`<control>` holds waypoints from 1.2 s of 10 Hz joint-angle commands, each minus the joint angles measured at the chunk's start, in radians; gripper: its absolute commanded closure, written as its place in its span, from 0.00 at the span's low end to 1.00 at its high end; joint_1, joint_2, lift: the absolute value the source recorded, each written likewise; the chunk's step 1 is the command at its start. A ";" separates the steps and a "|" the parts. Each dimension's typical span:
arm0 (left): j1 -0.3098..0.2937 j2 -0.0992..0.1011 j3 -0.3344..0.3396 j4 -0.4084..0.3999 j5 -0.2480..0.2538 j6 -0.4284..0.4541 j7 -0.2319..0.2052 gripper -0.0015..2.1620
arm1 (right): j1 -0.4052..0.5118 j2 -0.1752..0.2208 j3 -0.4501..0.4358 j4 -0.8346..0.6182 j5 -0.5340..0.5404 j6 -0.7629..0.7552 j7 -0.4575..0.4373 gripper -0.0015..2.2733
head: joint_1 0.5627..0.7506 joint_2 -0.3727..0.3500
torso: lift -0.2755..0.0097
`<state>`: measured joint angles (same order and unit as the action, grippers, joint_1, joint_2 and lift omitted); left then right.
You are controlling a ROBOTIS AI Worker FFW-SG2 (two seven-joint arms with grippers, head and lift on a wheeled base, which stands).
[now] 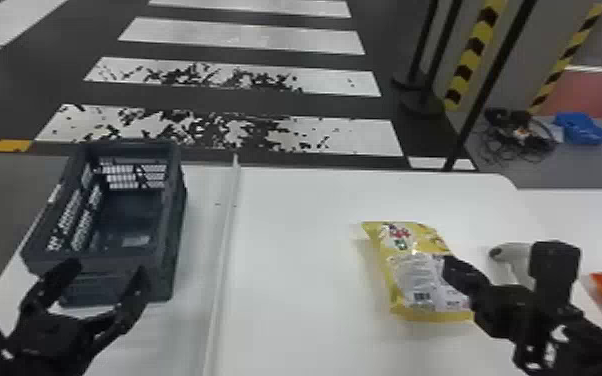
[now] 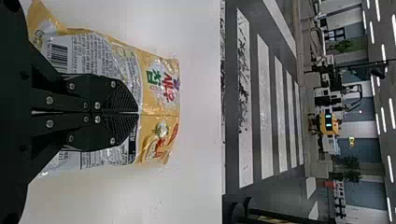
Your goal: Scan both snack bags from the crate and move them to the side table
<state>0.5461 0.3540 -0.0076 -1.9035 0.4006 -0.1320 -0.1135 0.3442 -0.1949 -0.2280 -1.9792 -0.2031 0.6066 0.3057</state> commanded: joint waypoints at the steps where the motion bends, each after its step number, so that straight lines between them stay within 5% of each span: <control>1: 0.000 0.000 0.000 0.001 0.000 -0.001 0.000 0.02 | 0.042 0.003 0.012 -0.047 -0.001 0.009 0.010 0.98 | 0.70 0.41 | 0.62; 12: 0.002 0.003 -0.002 0.008 0.003 -0.001 0.000 0.02 | 0.029 0.008 0.104 0.094 0.036 0.003 0.043 0.98 | 0.70 0.51 | 0.62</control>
<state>0.5476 0.3574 -0.0092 -1.8960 0.4036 -0.1326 -0.1143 0.3730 -0.1873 -0.1267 -1.8920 -0.1669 0.6125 0.3480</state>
